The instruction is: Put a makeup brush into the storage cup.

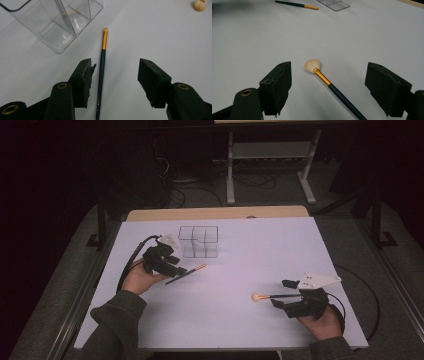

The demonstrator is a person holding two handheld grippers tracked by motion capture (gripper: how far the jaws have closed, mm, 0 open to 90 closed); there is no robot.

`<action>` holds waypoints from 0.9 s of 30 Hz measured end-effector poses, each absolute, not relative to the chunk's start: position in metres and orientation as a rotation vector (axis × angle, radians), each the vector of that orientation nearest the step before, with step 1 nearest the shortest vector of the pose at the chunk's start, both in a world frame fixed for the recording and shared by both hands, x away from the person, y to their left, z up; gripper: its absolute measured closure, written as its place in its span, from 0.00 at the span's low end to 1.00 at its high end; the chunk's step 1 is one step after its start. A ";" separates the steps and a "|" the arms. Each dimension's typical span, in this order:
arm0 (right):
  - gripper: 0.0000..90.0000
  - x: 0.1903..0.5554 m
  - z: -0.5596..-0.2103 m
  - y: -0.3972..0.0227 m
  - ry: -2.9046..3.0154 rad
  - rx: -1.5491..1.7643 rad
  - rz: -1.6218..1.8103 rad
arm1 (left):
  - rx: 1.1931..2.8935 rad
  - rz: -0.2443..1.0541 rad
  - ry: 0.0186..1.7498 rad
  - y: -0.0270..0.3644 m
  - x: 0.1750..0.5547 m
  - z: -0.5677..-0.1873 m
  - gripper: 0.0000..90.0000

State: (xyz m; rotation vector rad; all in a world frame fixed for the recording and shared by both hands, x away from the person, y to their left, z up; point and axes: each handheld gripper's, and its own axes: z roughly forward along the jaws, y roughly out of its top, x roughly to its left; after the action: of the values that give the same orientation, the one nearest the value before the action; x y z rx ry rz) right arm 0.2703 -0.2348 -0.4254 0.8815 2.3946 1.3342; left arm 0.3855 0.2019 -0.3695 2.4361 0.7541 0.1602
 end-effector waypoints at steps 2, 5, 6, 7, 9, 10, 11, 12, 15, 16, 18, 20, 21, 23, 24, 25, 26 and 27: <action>0.23 0.270 -0.426 -0.235 2.396 0.881 1.333 | 2.442 0.153 0.756 0.200 0.389 -0.371 0.51; 0.23 0.270 -0.425 -0.235 2.394 0.880 1.336 | 2.468 0.150 0.744 0.197 0.392 -0.373 0.54; 0.23 0.270 -0.425 -0.235 2.393 0.878 1.339 | 2.456 0.152 0.757 0.194 0.392 -0.375 0.54; 0.23 0.271 -0.425 -0.236 2.393 0.878 1.339 | 2.494 0.150 0.738 0.194 0.394 -0.375 0.55; 0.23 0.270 -0.425 -0.236 2.393 0.876 1.340 | 2.501 0.150 0.743 0.192 0.397 -0.379 0.56; 0.23 0.270 -0.424 -0.237 2.393 0.878 1.340 | 2.492 0.142 0.758 0.190 0.398 -0.381 0.56; 0.23 0.270 -0.424 -0.237 2.392 0.877 1.341 | 2.496 0.136 0.759 0.190 0.399 -0.382 0.57; 0.23 0.270 -0.424 -0.237 2.390 0.877 1.342 | 2.502 0.136 0.757 0.189 0.401 -0.383 0.57; 0.23 0.270 -0.424 -0.237 2.393 0.878 1.342 | 2.514 0.119 0.768 0.187 0.404 -0.387 0.58; 0.23 0.270 -0.424 -0.236 2.393 0.877 1.342 | 2.522 0.118 0.768 0.186 0.406 -0.388 0.59; 0.23 0.270 -0.425 -0.236 2.393 0.876 1.341 | 2.524 0.107 0.782 0.185 0.409 -0.391 0.59; 0.23 0.270 -0.425 -0.236 2.394 0.875 1.343 | 2.527 0.093 0.787 0.184 0.411 -0.393 0.60; 0.23 0.270 -0.425 -0.236 2.394 0.875 1.344 | 2.531 0.094 0.784 0.183 0.412 -0.394 0.60; 0.23 0.270 -0.424 -0.236 2.395 0.875 1.345 | 2.537 0.087 0.788 0.182 0.414 -0.397 0.62; 0.23 0.270 -0.424 -0.236 2.395 0.875 1.345 | 2.544 0.087 0.787 0.181 0.414 -0.398 0.62; 0.23 0.270 -0.424 -0.236 2.394 0.875 1.346 | 2.548 0.088 0.792 0.179 0.415 -0.400 0.62; 0.23 0.270 -0.424 -0.236 2.395 0.874 1.346 | 2.554 0.092 0.788 0.179 0.416 -0.400 0.62; 0.23 0.270 -0.424 -0.236 2.395 0.874 1.346 | 2.553 0.087 0.795 0.179 0.417 -0.402 0.63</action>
State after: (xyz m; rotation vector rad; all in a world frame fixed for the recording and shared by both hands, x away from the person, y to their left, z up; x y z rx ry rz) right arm 0.2704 -0.2363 -0.4245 0.8741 2.3950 1.3461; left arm 0.4166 0.1786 -0.4020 2.5530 0.7950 0.0873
